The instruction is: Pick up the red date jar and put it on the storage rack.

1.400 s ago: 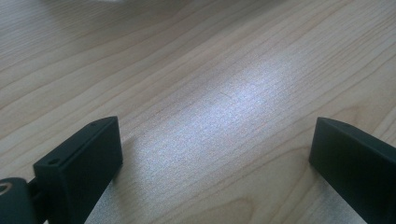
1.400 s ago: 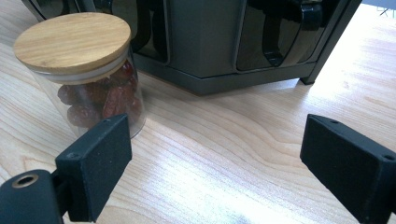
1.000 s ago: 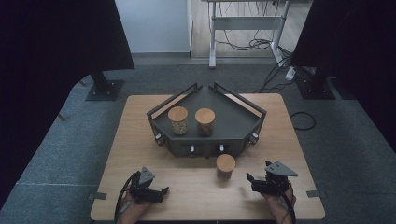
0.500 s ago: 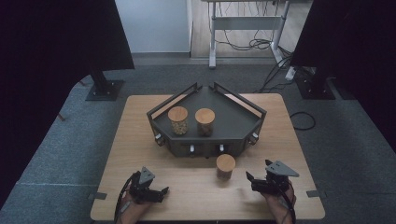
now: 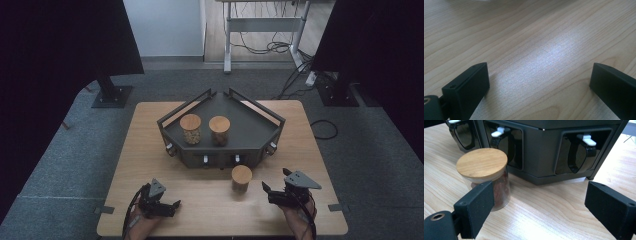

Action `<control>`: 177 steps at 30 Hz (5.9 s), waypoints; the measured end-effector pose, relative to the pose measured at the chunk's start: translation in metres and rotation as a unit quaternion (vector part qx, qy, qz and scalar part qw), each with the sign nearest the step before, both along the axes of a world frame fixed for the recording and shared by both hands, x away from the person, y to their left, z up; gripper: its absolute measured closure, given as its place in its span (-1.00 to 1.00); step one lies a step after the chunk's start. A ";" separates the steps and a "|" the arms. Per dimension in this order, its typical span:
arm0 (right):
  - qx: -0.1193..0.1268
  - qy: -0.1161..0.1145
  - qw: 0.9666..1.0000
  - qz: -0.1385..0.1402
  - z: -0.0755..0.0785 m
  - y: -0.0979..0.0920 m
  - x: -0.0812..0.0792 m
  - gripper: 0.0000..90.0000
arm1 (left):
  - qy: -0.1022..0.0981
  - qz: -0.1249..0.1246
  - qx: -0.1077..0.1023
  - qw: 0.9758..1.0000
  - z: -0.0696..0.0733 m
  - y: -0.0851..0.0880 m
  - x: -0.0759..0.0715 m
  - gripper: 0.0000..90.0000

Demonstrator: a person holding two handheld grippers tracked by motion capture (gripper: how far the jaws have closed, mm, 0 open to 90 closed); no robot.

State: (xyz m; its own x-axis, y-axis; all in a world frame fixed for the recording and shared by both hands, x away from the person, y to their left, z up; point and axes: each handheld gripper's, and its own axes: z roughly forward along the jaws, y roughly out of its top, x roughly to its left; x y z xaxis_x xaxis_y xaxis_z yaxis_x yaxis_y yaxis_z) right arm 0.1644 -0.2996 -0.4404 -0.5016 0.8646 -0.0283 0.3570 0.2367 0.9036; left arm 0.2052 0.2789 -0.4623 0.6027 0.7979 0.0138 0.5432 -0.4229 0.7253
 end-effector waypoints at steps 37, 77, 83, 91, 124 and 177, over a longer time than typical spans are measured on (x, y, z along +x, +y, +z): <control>0.023 -0.017 0.999 0.031 0.007 0.010 0.007 -0.81 | 0.000 -0.001 0.001 1.000 0.000 0.000 0.000 -0.95; 0.029 -0.009 0.998 0.055 0.000 0.030 0.024 -0.81 | 0.000 0.000 0.000 1.000 0.000 0.000 0.000 -0.95; 0.029 -0.008 0.998 0.058 0.000 0.033 0.027 -0.81 | 0.000 0.000 0.000 1.000 0.000 0.000 0.000 -0.95; 0.028 -0.006 0.998 0.062 -0.002 0.037 0.031 -0.81 | 0.000 0.000 0.000 1.000 0.000 0.000 0.000 -0.95; 0.028 0.003 0.997 0.078 -0.011 0.047 0.045 -0.82 | 0.000 -0.001 0.000 1.000 0.000 0.000 0.000 -0.95; 0.017 0.032 0.994 0.100 -0.024 0.059 0.058 -0.54 | 0.001 -0.005 0.001 1.000 0.000 0.000 0.000 -0.95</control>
State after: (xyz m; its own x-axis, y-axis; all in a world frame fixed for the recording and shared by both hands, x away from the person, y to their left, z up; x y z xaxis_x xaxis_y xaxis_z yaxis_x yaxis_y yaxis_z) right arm 0.2223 -0.2409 -0.4640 -0.6632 0.7475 0.0375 0.3635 0.2779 0.8892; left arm 0.2055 0.2793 -0.4619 0.6100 0.7922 0.0151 0.5401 -0.4297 0.7236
